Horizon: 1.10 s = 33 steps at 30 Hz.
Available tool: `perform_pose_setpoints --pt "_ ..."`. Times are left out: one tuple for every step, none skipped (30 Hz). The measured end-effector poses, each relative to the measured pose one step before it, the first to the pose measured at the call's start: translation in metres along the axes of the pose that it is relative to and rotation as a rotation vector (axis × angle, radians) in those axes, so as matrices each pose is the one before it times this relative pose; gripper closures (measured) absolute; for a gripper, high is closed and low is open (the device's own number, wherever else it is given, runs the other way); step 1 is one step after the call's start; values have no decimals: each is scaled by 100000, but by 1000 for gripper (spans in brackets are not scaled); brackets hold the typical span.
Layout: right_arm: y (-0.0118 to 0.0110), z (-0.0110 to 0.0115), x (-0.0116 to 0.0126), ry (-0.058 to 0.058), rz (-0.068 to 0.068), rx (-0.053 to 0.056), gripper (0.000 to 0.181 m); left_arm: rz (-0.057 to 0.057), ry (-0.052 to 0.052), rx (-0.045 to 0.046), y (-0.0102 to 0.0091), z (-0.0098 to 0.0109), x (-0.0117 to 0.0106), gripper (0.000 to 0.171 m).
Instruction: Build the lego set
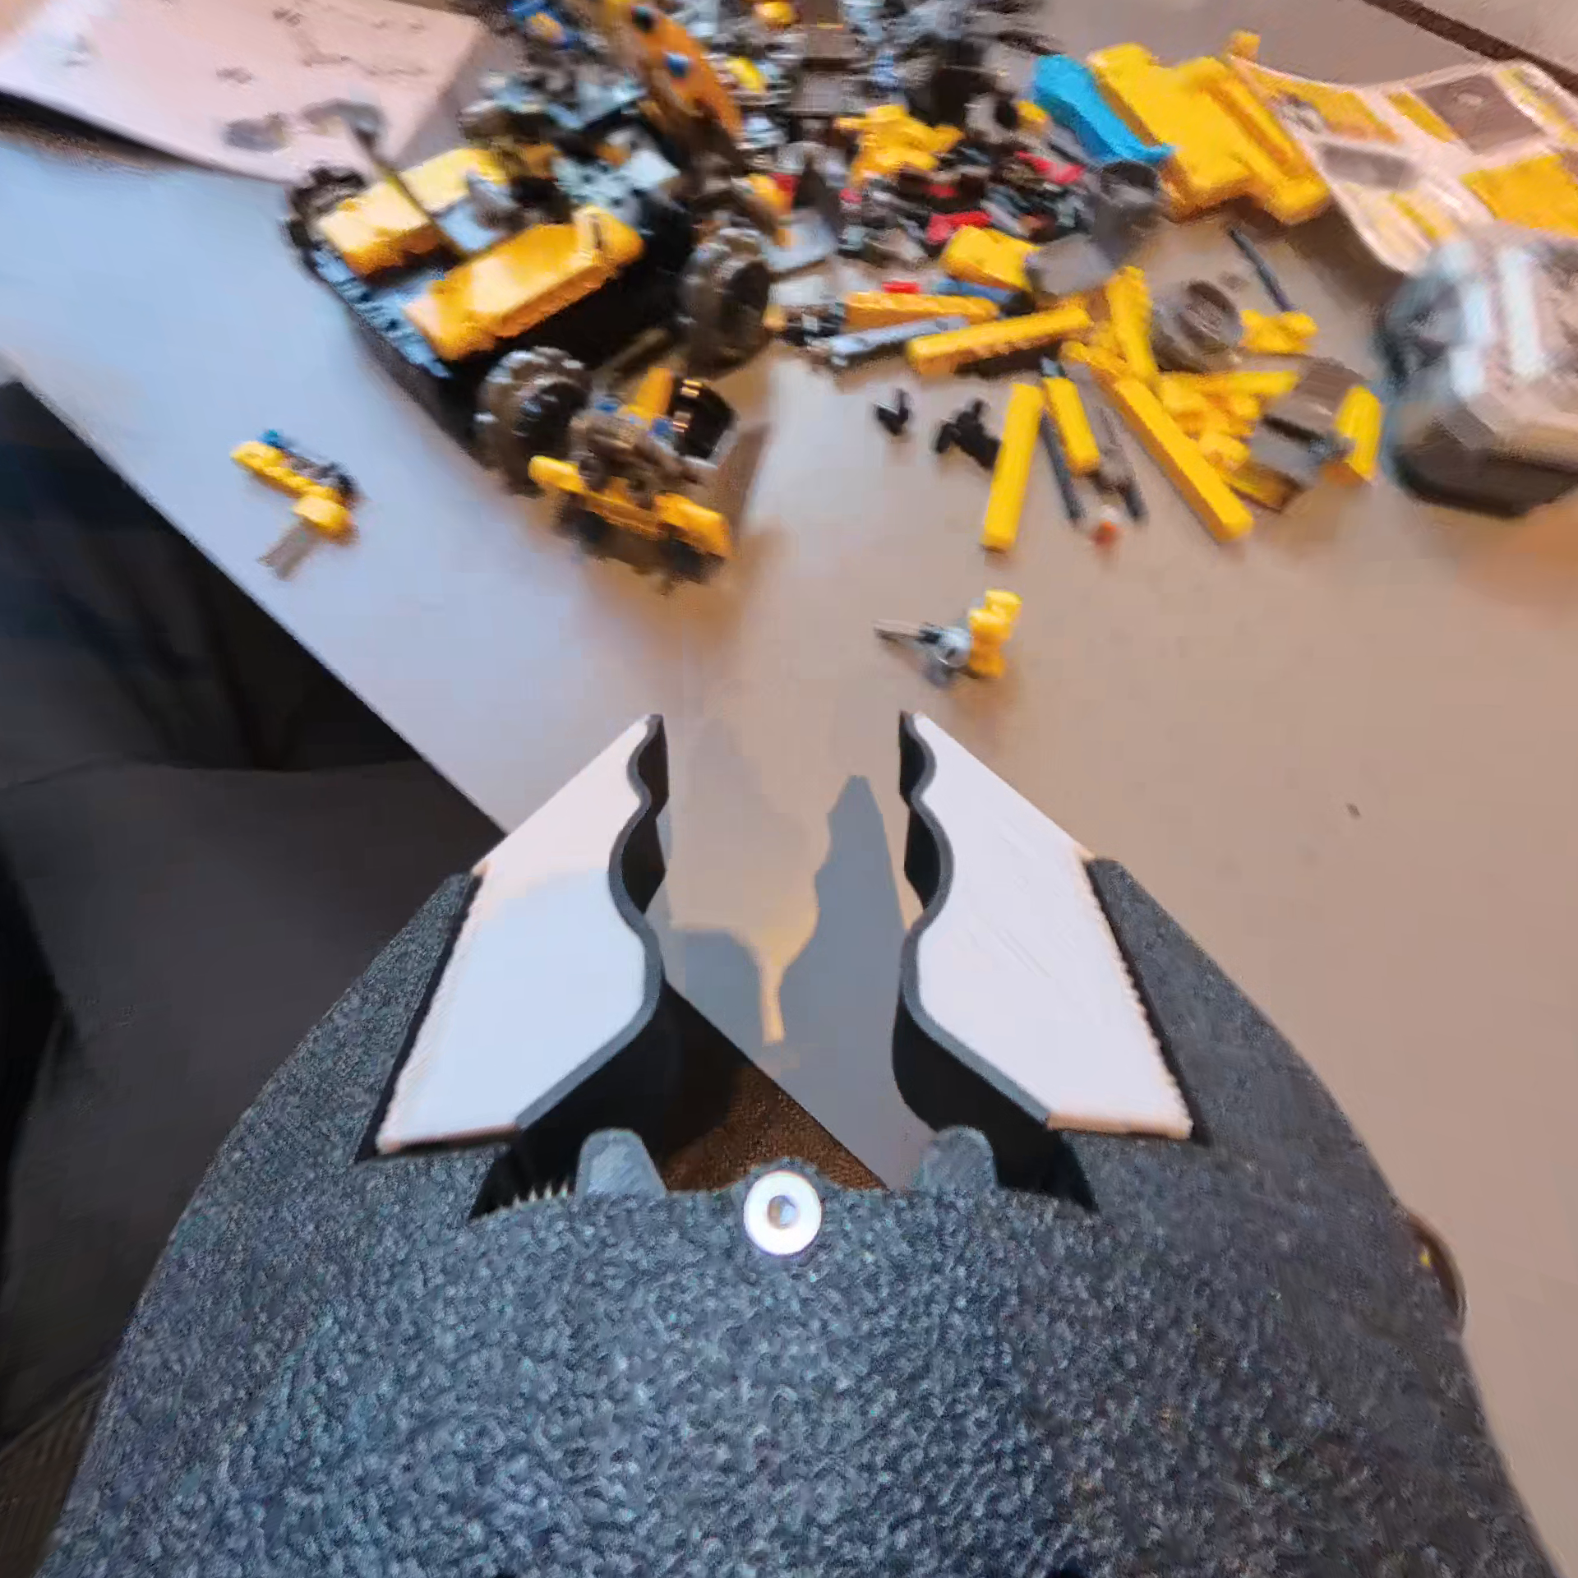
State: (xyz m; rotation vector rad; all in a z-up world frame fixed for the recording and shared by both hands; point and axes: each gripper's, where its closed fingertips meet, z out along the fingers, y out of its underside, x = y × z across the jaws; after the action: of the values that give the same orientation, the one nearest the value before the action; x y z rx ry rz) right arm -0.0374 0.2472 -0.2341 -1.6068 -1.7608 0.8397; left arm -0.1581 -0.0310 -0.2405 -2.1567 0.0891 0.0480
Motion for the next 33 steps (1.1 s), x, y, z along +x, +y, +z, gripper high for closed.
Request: perform_pose_setpoints --pt "613 -167 953 1698 3743 1727 127 -1361 2153 175 -517 580 95 90" --pt "490 -95 737 809 3365 1197 126 -885 1515 165 -422 463 46 90" --pt "254 -12 574 333 2648 1311 125 272 168 -72 -278 398 -88 90" --pt "61 138 329 -782 1889 1138 124 984 -344 -512 -121 378 -115 90" --pt "19 327 122 -1826 1358 -96 124 646 -25 -962 4 412 -55 90" --pt "50 512 277 -564 809 -1501 123 -142 420 -1104 98 449 16 90" --pt "0 639 508 1182 -102 -2078 122 -555 945 -891 102 441 111 91" --pt "-181 706 401 911 -1024 -1626 123 -416 943 -516 85 375 123 91" --pt "-395 690 354 648 -1027 -597 124 -29 528 -203 70 302 91 91" --pt "-491 615 321 266 31 -242 125 305 -25 -177 100 222 37 91" --pt "-539 537 104 -1372 911 -109 125 541 -189 -220 132 130 25 92" --pt "-454 472 -40 -2333 1539 -396 123 695 -164 187 105 13 69 92" --pt "-261 438 38 -1967 1899 -1129 121 636 -7 567 110 -77 118 92" --pt "-185 383 96 -1316 1636 -859 121 304 356 681 150 -150 213 92" --pt "-103 325 83 -971 1175 -573 122 58 814 845 184 -207 306 92" --pt "75 278 16 -945 791 -1141 127 166 923 960 229 -259 376 92" --pt "235 241 -29 -839 265 -1726 137 565 680 1069 266 -303 378 92" --pt "243 160 -46 -101 -404 -1469 150 824 67 1176 329 -298 307 92" --pt "110 74 26 1223 -817 -441 157 805 -233 1177 370 -286 254 92" --pt "135 56 149 2407 -663 -558 158 462 226 1062 409 -267 296 93" --pt "201 78 106 1883 -333 -1018 158 -1 968 988 399 -212 387 93" --pt "20 31 -204 -411 729 129 164 -146 1722 892 390 -169 477 95" --pt "-27 7 -205 -687 1278 295 170 -16 1898 889 363 -107 475 94" --pt "-23 -14 -50 365 1127 180 171 370 1888 1192 268 -96 436 95" --pt "21 -19 -47 424 656 -43 171 340 2020 875 191 -92 412 96" --pt "38 -25 -42 541 531 -147 171 166 1793 655 144 -71 289 96" --pt "19 -39 63 1372 829 87 171 -20 1579 798 105 -89 206 96" --pt "-37 -44 40 1229 973 323 171 -65 1649 1083 42 -136 161 96" --pt "-99 -43 -211 -394 1062 427 171 -838 994 423 51 -185 34 95" --pt "-229 -45 -381 -1280 929 848 171 -1269 488 717 -93 -298 -35 94" --pt "-341 -64 -371 -756 303 1314 171 -851 327 2006 -278 -359 4 94" --pt "-340 -58 -326 -139 -154 794 171 -657 -123 2060 -316 -335 -46 95" --pt "-312 -66 -331 148 -479 223 171 -384 -240 1163 -224 -267 -34 95"
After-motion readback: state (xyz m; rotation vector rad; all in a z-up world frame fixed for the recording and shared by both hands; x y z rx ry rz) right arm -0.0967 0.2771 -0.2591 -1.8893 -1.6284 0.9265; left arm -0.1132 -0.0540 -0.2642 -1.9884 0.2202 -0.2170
